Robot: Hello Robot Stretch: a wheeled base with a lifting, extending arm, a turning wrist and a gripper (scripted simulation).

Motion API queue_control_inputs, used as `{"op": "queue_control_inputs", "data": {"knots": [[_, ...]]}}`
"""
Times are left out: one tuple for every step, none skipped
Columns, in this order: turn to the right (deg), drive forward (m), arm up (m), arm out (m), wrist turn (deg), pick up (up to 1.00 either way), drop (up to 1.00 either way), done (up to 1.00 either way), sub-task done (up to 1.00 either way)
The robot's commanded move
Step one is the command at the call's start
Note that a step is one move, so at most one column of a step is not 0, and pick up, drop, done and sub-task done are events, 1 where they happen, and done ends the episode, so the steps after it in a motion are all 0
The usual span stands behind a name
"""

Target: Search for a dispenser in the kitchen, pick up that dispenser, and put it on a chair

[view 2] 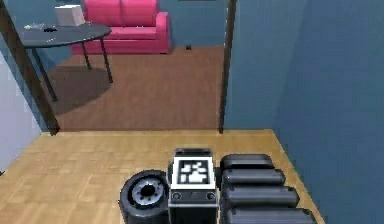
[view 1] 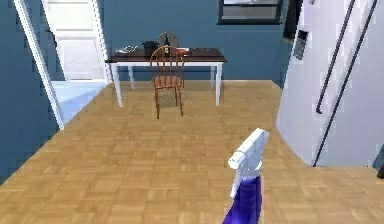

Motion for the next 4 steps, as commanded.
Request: {"op": "queue_control_inputs", "data": {"knots": [[0.0, 0.65, 0.0, 0.0, 0.0, 0.0, 0.0, 0.0, 0.0], [-24.0, 0.0, 0.0, 0.0, 0.0, 0.0, 0.0, 0.0, 0.0], [0.0, 0.3, 0.0, 0.0, 0.0, 0.0, 0.0, 0.0, 0.0], [-9.0, 0.0, 0.0, 0.0, 0.0, 0.0, 0.0, 0.0, 0.0]]}}
